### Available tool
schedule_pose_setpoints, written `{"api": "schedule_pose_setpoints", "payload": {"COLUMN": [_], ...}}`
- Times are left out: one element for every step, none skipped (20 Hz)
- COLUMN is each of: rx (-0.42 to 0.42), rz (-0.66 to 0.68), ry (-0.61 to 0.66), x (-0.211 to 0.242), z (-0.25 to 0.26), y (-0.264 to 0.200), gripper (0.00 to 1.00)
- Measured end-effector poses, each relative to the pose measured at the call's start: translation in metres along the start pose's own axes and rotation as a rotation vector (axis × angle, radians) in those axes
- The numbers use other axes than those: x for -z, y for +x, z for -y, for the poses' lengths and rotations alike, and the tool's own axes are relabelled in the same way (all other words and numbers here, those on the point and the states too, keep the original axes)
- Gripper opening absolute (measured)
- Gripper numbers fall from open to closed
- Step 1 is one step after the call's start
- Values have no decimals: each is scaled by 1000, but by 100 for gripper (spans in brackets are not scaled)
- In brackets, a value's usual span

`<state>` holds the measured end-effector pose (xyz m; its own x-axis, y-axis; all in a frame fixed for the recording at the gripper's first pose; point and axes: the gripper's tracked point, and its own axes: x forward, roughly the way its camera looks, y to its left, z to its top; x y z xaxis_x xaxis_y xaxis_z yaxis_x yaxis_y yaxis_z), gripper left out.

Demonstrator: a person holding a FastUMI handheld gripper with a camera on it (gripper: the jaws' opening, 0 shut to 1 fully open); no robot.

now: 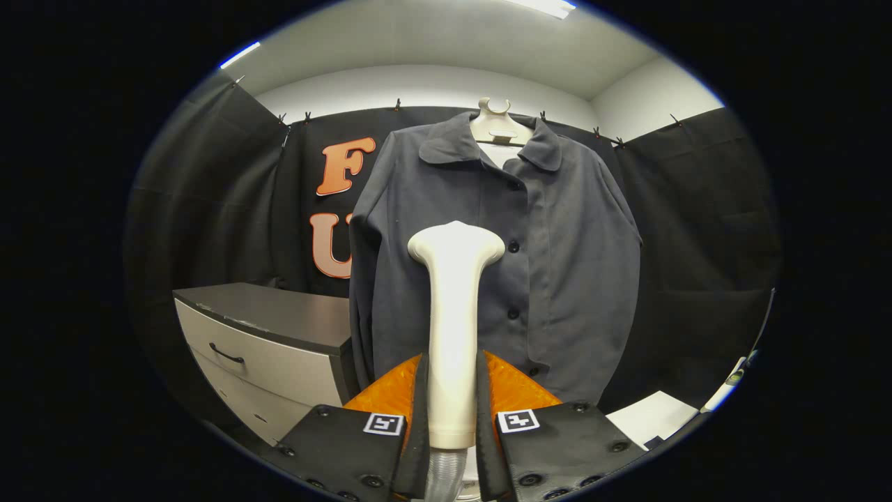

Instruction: Iron the clothes twice with a garment steamer, once on the left side and once on the right side.

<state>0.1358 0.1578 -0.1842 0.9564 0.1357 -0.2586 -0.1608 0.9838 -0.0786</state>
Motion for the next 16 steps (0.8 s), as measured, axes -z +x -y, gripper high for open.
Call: {"api": "schedule_pose_setpoints", "payload": {"rx": [2, 5, 8, 10, 10, 11, 12, 13, 14, 15, 16, 18, 20, 21, 21, 19], "rz": [-12, -22, -31, -40, -48, -58, -69, -80, -89, -98, -107, -115, -121, -130, -141, -149], "ry": [0, 0, -1, -4, -7, -9, -10, -10, -9, -6, -4, -4, -5, -7, -10, -13], "x": [8, 14, 20, 25, 31, 37, 43, 49, 54, 58, 62, 67, 71, 74, 80, 85], "z": [1, 1, 2, 3, 3, 4, 5, 5, 6, 6, 8, 8, 9, 10, 10, 11], "y": [-1, -1, -3, -4, -5, -6, -7, -7, -7, -7, -7, -8, -8, -7, -9, -9], "gripper": [35, 35, 35, 35, 35, 35, 35, 35, 35, 35, 35, 35, 35, 35, 35, 35]}}
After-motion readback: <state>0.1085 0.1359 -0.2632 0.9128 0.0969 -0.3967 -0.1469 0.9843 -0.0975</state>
